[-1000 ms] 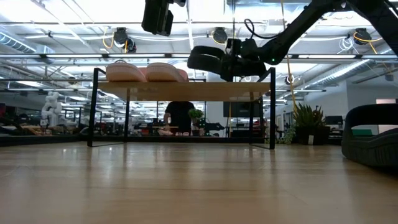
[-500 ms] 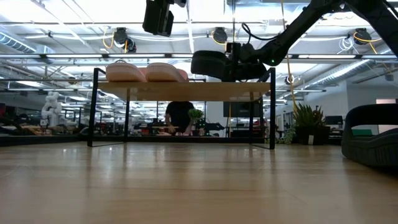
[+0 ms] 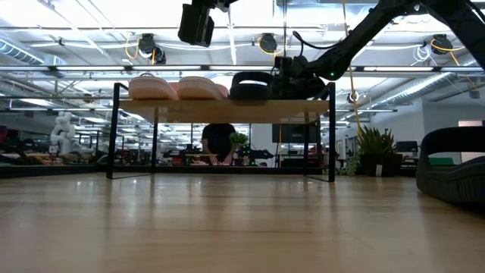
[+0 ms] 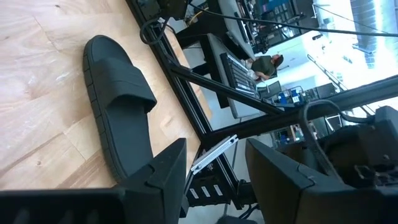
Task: Pick and place slides into the shelf
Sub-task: Put the left black slides on the shelf
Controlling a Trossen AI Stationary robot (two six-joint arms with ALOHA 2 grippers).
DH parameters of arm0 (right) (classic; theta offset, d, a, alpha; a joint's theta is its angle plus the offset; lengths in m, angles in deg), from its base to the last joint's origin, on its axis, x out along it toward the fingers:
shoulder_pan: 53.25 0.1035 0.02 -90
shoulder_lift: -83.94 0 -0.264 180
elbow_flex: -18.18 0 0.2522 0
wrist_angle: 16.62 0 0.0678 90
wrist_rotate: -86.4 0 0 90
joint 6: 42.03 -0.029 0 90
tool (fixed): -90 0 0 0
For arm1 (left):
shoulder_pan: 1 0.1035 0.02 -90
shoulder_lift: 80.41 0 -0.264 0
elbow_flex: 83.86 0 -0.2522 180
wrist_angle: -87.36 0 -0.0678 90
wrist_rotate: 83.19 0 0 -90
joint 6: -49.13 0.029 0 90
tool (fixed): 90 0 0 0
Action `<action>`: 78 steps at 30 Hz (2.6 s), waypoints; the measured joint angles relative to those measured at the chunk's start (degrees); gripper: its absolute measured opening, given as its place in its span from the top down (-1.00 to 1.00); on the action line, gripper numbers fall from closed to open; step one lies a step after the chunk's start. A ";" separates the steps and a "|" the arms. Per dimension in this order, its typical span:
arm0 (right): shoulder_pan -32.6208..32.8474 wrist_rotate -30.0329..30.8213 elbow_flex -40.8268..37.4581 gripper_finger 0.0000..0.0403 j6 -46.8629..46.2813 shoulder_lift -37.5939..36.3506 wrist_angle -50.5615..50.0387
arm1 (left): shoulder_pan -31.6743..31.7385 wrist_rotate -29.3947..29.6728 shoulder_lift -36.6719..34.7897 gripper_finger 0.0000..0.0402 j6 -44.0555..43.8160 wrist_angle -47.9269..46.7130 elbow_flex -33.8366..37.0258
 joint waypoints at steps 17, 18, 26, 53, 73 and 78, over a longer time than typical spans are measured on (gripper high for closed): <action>0.07 4.01 0.01 0.82 6.95 -0.01 -5.19 | -0.04 0.00 0.00 0.19 0.10 0.08 0.00; 0.07 4.06 0.00 0.82 7.40 0.00 -5.47 | -0.04 0.00 0.00 0.19 0.11 0.08 0.00; 0.07 4.07 0.00 0.75 7.67 0.00 -6.32 | -0.04 0.00 0.00 0.19 0.13 0.10 0.00; 0.07 4.24 0.00 0.32 12.76 0.00 -6.48 | 0.00 0.00 0.00 0.19 0.66 0.10 0.00; 0.07 9.25 -0.02 0.16 13.98 0.00 -6.50 | 0.01 0.00 0.00 0.19 0.57 0.10 0.00; -0.33 10.34 -0.02 0.16 13.90 0.00 -6.52 | 0.00 0.00 0.00 0.19 0.57 0.10 0.00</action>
